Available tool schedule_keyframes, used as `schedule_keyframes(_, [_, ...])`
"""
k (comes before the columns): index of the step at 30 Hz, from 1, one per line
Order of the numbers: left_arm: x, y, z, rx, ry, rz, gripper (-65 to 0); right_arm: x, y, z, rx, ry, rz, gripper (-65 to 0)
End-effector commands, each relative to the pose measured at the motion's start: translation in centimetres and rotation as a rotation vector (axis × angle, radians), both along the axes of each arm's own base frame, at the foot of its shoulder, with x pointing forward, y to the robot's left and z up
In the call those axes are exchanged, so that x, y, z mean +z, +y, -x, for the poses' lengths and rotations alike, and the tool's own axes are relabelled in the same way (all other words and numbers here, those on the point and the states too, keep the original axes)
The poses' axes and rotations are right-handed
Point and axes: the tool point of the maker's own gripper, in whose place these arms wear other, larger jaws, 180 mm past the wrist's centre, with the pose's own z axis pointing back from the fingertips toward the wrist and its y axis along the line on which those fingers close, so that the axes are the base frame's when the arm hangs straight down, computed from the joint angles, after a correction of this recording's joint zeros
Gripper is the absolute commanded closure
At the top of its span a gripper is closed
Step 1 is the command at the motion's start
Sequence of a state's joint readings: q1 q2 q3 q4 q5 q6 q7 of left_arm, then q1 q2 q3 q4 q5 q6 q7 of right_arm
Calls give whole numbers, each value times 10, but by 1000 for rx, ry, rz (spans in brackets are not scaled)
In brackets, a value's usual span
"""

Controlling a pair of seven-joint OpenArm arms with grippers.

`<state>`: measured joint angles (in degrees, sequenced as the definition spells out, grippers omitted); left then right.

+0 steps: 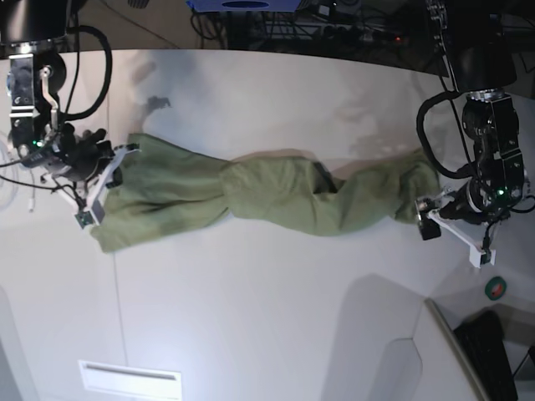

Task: Layout the t-shirt on the table in an organized manner, then fold the t-shirt properly
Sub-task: 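Pull the grippers apart to stretch the t-shirt lengthwise, then release the shirt end with the left gripper and move it inward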

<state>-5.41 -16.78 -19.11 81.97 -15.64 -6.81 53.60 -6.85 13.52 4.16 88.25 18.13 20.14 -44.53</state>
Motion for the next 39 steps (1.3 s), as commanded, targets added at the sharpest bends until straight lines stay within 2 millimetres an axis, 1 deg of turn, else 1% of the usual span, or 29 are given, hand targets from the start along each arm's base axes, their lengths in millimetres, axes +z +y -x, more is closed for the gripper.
schedule_keyframes(1, [21, 8, -12, -4, -64, -23, -650, 15, 0, -11, -7, -57, -13, 0])
schedule_keyframes(2, [27, 12, -11, 1, -81, -25, -650, 16, -2, -9, -14, -61, -12, 0])
schedule_keyframes(3, [37, 15, -11, 5, -115, -16, -645, 20, -5, -8, -21, -72, -10, 0])
schedule_keyframes(4, [41, 11, -7, -3, -135, 16, -634, 22, -7, -6, -24, -77, -7, 0])
schedule_keyframes(5, [43, 7, 3, -15, -142, 60, -622, 24, -10, -3, -30, -82, -6, 0])
schedule_keyframes(7, [46, -9, 23, -59, -149, 167, -599, 27, -16, 3, -46, -89, 0, 0])
schedule_keyframes(8, [41, -20, 35, -75, -133, 224, -591, 28, -21, 5, -61, -90, 4, 0])
schedule_keyframes(10, [27, -35, 56, -82, -105, 323, -581, 28, -27, 7, -79, -90, 8, 0])
schedule_keyframes(11, [17, -43, 70, -79, -79, 371, -578, 27, -30, 9, -89, -88, 10, 0])
schedule_keyframes(14, [-2, -67, 99, -81, -25, 469, -578, 27, -38, 11, -109, -86, 15, 0])
schedule_keyframes(15, [-7, -73, 106, -72, -14, 501, -578, 27, -38, 11, -109, -86, 15, 0])
schedule_keyframes(18, [-26, -92, 119, -22, 13, 610, -578, 26, -35, 11, -102, -83, 13, 0])
schedule_keyframes(20, [-39, -105, 123, -9, 28, 669, -578, 25, -34, 12, -101, -82, 11, 0])
schedule_keyframes(21, [-44, -112, 123, -23, 22, 689, -578, 25, -31, 12, -103, -82, 4, 0])
schedule_keyframes(22, [-45, -118, 117, -39, -8, 703, -578, 24, -29, 12, -108, -82, -5, 0])
schedule_keyframes(25, [-54, -126, 114, -17, -43, 744, -578, 23, -25, 13, -105, -79, -12, 0])
schedule_keyframes(29, [-58, -140, 101, 12, -68, 802, -578, 23, -25, 13, -106, -77, -13, 0])
schedule_keyframes(33, [-61, -154, 79, 25, -85, 864, -578, 20, -24, 14, -107, -70, -16, 0])
schedule_keyframes(36, [-61, -166, 63, 35, -98, 911, -578, 10, -27, 20, -115, -37, -18, 0])
schedule_keyframes(39, [-54, -173, 49, 25, -123, 934, -576, 0, -28, 25, -124, -6, -22, 0])
